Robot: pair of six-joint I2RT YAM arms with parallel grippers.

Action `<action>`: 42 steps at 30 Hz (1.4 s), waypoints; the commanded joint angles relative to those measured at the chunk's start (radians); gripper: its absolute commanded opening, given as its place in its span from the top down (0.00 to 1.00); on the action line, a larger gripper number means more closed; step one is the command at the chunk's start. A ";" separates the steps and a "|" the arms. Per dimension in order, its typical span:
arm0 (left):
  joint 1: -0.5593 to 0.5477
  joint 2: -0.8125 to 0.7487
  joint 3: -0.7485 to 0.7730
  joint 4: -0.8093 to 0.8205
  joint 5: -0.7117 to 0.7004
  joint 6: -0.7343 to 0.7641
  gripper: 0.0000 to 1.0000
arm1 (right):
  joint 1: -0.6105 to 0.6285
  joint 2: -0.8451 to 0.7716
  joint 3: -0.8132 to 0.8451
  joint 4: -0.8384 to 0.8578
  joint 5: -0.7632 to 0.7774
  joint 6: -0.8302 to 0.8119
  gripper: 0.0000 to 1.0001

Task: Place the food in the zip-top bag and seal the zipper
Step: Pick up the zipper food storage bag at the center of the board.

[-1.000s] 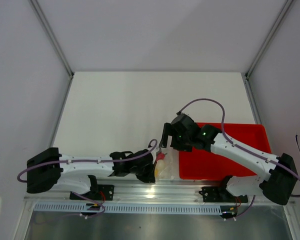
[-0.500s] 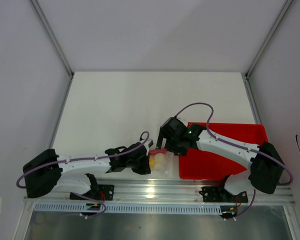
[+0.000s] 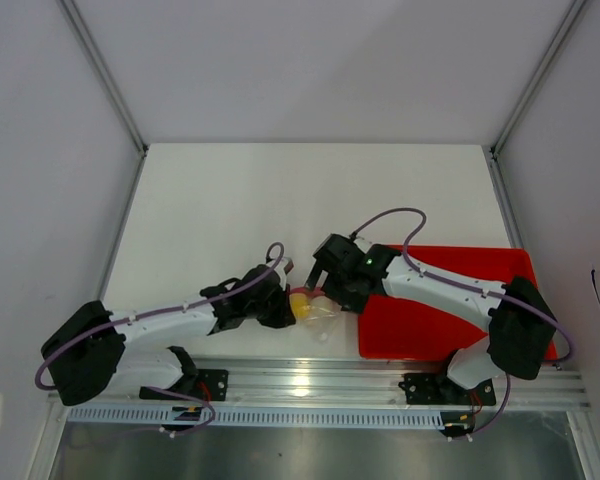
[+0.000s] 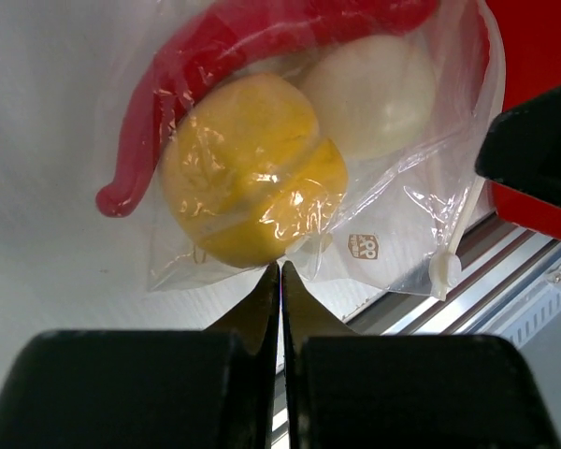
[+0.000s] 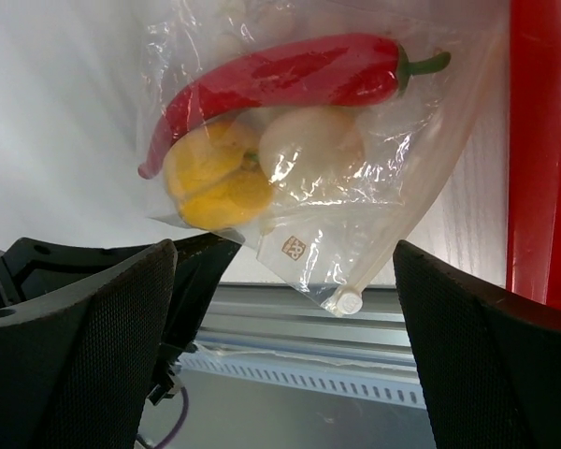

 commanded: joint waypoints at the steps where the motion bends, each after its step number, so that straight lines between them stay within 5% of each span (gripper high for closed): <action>1: 0.030 -0.002 0.015 0.040 0.028 0.046 0.99 | 0.008 -0.038 -0.016 -0.010 0.047 0.091 0.01; 15: 0.043 -0.415 0.083 -0.252 -0.083 0.089 0.98 | 0.057 -0.116 -0.148 0.085 0.045 0.072 0.06; 27: 0.135 -0.071 0.283 -0.165 0.034 0.060 0.99 | 0.077 -0.128 -0.259 0.222 0.082 0.065 0.17; 34: 0.170 -0.030 0.259 -0.124 0.054 0.060 0.99 | 0.077 -0.113 -0.320 0.354 0.111 0.028 0.33; 42: 0.171 -0.054 0.237 -0.119 0.078 0.060 0.99 | 0.077 -0.061 -0.325 0.420 0.105 0.020 0.37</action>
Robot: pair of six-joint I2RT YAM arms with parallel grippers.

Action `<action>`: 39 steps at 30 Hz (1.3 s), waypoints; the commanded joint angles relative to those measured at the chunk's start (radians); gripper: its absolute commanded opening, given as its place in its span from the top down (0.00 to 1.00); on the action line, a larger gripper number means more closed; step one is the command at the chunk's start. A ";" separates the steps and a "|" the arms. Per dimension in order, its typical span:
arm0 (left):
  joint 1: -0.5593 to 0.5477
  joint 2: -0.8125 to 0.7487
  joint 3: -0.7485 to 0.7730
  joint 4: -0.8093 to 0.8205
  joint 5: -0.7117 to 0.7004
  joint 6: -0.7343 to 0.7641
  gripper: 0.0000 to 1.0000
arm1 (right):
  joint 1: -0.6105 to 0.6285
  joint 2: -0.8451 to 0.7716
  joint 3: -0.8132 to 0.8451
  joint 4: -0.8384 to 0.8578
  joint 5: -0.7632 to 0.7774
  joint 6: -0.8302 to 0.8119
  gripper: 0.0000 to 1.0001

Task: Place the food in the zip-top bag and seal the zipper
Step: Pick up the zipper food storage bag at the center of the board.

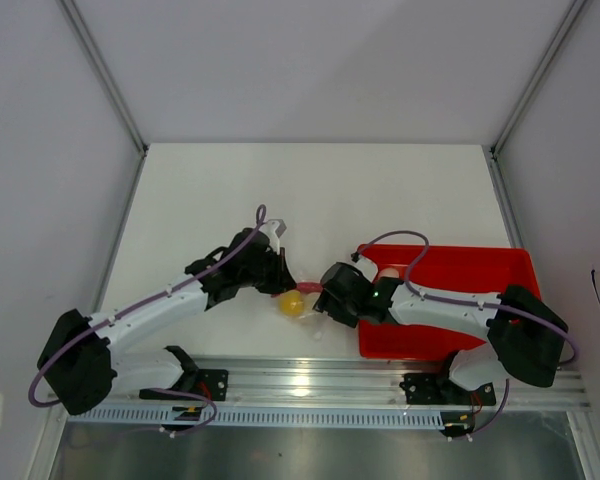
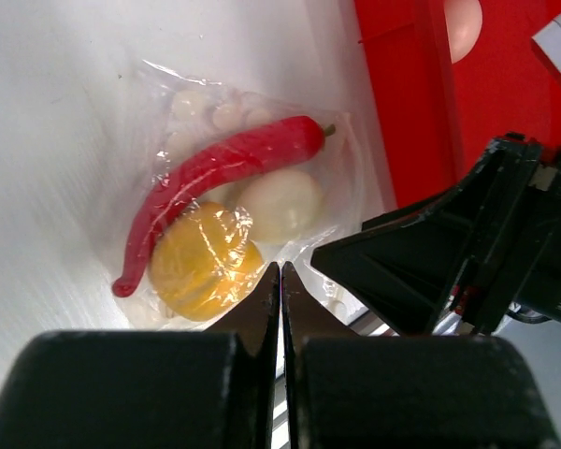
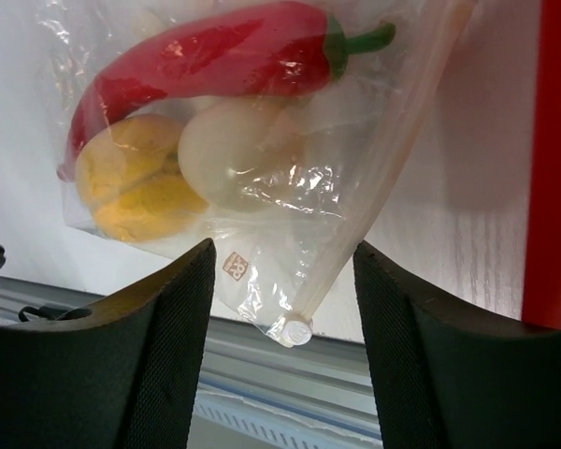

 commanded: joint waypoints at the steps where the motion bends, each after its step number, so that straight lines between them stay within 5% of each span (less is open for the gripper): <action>1: 0.009 -0.033 -0.004 0.032 0.029 -0.009 0.99 | 0.005 0.039 0.000 0.063 0.036 -0.017 0.38; 14: 0.008 -0.184 -0.030 -0.071 0.032 -0.006 0.99 | 0.033 0.041 -0.014 0.109 0.068 -0.026 0.41; 19: 0.008 -0.274 -0.035 -0.152 0.020 0.008 0.99 | 0.008 0.065 -0.013 0.170 0.104 -0.093 0.67; 25: 0.006 -0.343 -0.016 -0.244 0.023 0.023 1.00 | 0.001 0.050 0.013 0.201 0.149 -0.199 0.79; 29: 0.008 -0.371 -0.006 -0.278 0.029 0.040 0.99 | -0.001 0.044 0.010 0.230 0.163 -0.262 1.00; 39: 0.008 -0.291 0.189 -0.387 0.063 0.112 0.94 | 0.016 -0.028 0.070 0.238 0.163 -0.540 1.00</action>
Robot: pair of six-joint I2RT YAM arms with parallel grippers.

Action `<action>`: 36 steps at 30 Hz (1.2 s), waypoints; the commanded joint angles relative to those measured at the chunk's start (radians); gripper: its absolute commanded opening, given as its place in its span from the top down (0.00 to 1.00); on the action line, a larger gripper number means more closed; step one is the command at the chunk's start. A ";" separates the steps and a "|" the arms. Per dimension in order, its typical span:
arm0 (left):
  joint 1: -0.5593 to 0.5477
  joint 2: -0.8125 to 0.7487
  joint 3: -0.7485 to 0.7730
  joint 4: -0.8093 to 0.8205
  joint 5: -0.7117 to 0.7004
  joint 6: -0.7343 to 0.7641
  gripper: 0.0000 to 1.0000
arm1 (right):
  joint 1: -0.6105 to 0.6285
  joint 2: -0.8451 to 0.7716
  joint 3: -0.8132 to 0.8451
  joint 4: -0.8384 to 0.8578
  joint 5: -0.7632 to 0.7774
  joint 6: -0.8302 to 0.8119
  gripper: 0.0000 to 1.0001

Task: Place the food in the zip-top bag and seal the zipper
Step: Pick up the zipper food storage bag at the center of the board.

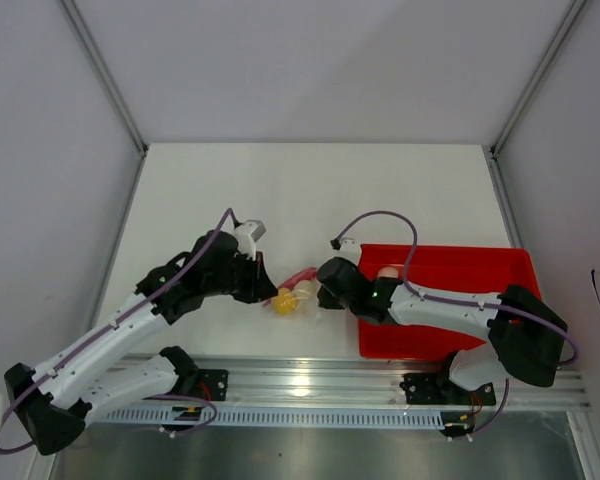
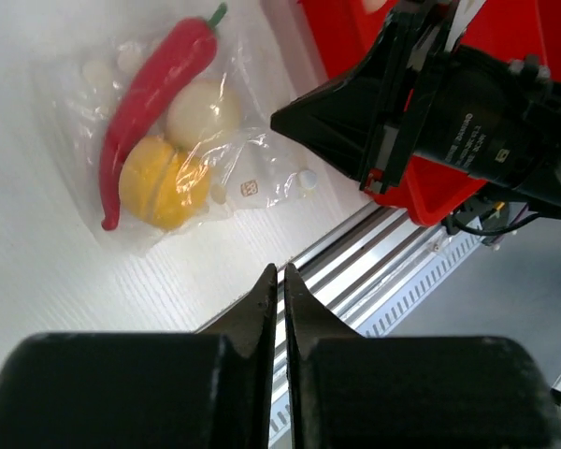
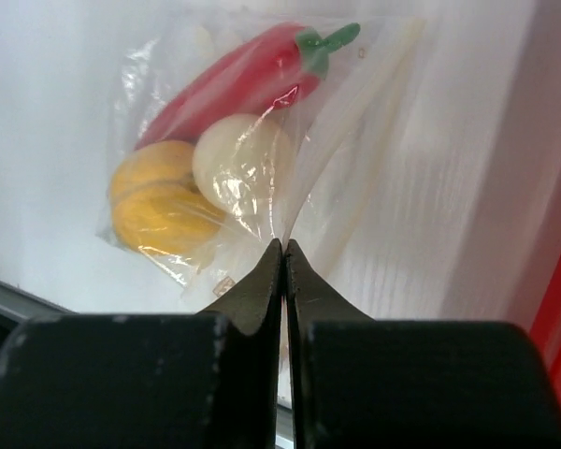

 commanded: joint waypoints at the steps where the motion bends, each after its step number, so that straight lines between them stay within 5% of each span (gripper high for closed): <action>1: 0.007 0.028 0.118 -0.050 0.013 0.052 0.93 | 0.002 -0.058 0.071 0.043 0.045 -0.181 1.00; 23: 0.010 0.401 0.407 -0.091 -0.076 0.094 0.62 | -0.018 -0.024 0.218 0.095 -0.187 -0.467 1.00; 36: 0.042 0.482 0.427 -0.073 -0.061 0.117 0.56 | -0.015 -0.001 0.219 0.124 -0.225 -0.464 1.00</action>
